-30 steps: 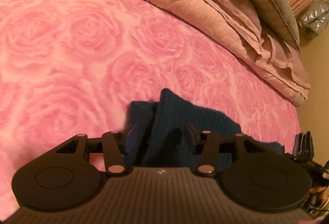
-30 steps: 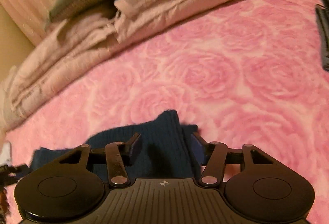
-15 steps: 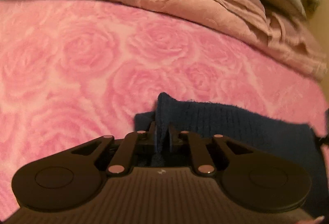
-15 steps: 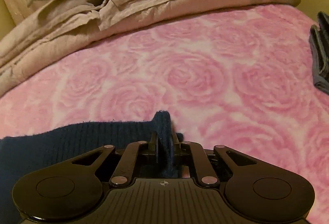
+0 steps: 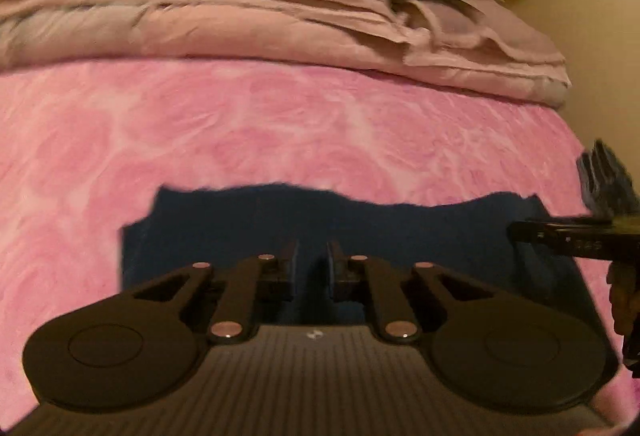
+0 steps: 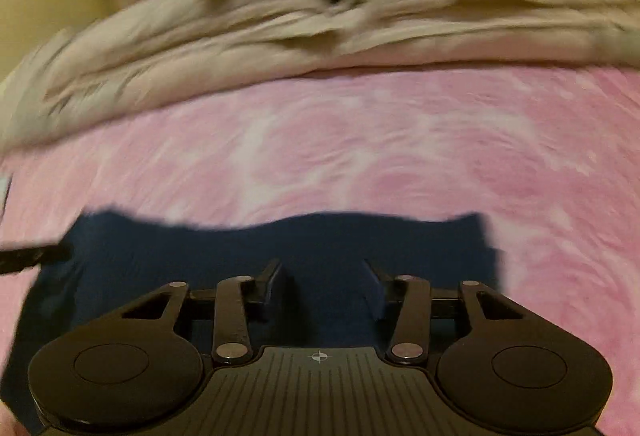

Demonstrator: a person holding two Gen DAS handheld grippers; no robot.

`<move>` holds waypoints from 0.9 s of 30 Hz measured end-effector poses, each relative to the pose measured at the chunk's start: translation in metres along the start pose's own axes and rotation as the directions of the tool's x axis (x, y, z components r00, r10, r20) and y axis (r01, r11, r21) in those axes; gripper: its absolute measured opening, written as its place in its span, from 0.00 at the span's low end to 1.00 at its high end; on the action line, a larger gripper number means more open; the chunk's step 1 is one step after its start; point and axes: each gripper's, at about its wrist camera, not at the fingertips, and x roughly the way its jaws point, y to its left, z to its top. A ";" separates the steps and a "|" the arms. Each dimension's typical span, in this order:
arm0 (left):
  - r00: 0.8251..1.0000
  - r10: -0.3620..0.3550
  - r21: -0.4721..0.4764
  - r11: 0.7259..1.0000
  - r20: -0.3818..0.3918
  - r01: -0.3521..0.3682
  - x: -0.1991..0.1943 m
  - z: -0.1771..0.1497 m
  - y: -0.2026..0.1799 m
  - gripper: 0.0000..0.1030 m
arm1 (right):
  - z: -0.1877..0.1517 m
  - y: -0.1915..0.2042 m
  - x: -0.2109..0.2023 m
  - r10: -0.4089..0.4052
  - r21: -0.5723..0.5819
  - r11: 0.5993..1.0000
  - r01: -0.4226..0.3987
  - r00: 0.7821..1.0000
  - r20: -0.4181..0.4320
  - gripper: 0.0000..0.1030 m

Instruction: Fold clothes

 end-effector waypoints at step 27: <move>0.988 0.139 -0.163 0.976 -0.061 -0.147 -0.083 -0.073 0.064 0.11 | -0.066 0.020 -0.090 -0.183 0.117 0.976 0.184 0.983 -0.022 0.45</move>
